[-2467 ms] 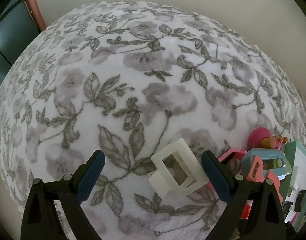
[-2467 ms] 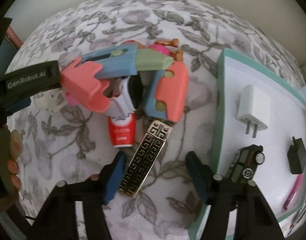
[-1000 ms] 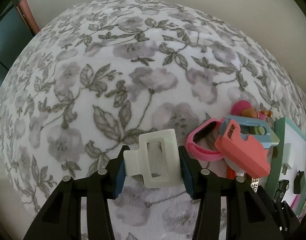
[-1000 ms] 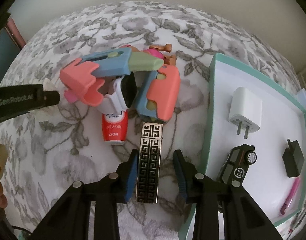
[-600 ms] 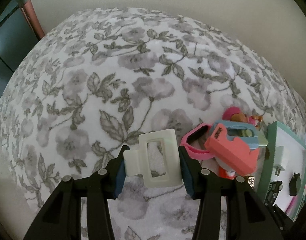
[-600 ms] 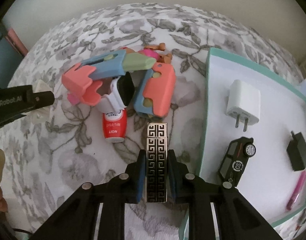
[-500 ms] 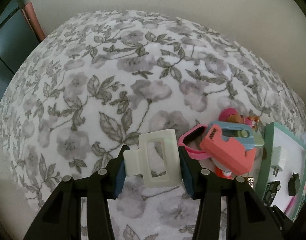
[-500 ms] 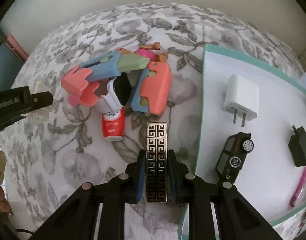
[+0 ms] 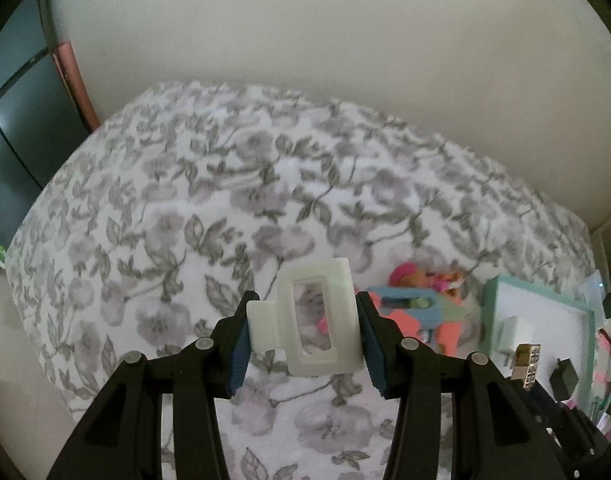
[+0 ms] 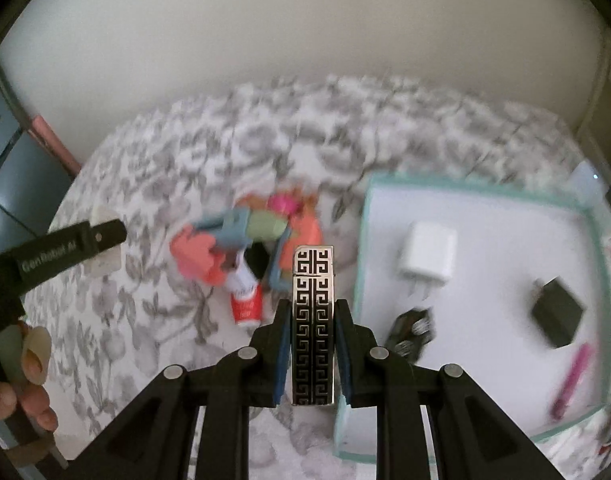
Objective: Organize rigid objects
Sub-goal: 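Carry the patterned bar and white clip over the teal-rimmed tray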
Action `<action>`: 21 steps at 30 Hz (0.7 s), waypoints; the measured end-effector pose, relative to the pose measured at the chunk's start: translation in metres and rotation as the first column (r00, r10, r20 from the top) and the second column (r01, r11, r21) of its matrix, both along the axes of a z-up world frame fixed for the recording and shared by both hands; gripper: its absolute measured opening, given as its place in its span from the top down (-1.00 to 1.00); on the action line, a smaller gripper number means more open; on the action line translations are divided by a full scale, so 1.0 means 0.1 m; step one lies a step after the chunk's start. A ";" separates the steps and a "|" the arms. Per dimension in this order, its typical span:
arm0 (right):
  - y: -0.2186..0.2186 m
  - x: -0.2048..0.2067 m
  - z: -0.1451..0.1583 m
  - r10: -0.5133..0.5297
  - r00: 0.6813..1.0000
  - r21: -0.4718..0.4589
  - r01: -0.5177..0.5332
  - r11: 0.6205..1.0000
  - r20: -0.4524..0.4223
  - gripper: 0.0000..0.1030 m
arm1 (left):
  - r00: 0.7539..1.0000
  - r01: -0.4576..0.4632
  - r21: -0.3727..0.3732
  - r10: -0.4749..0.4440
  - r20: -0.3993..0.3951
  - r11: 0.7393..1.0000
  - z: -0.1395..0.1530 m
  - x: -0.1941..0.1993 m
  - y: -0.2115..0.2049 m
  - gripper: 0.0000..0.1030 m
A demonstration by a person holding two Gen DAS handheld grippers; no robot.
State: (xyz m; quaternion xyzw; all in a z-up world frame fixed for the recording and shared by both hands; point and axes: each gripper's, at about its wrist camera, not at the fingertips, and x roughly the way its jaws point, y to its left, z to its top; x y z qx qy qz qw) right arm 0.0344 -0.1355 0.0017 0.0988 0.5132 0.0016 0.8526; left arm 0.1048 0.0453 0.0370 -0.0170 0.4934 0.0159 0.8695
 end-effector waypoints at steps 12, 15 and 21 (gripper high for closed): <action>-0.35 -0.13 0.14 -0.096 0.995 -0.036 0.096 0.995 0.005 0.58 | 0.995 0.100 -0.048 -0.099 0.021 0.994 0.12 -0.12 -0.39 0.03; -0.46 -0.16 0.10 -0.126 0.992 -0.066 0.125 0.990 -0.011 0.58 | 0.991 0.136 -0.045 -0.135 0.016 0.990 0.11 -0.16 -0.54 0.03; -0.81 -0.22 0.01 -0.220 0.974 -0.039 0.218 0.975 -0.050 0.58 | 0.977 0.212 -0.046 -0.212 0.005 0.976 0.09 -0.25 -0.86 0.03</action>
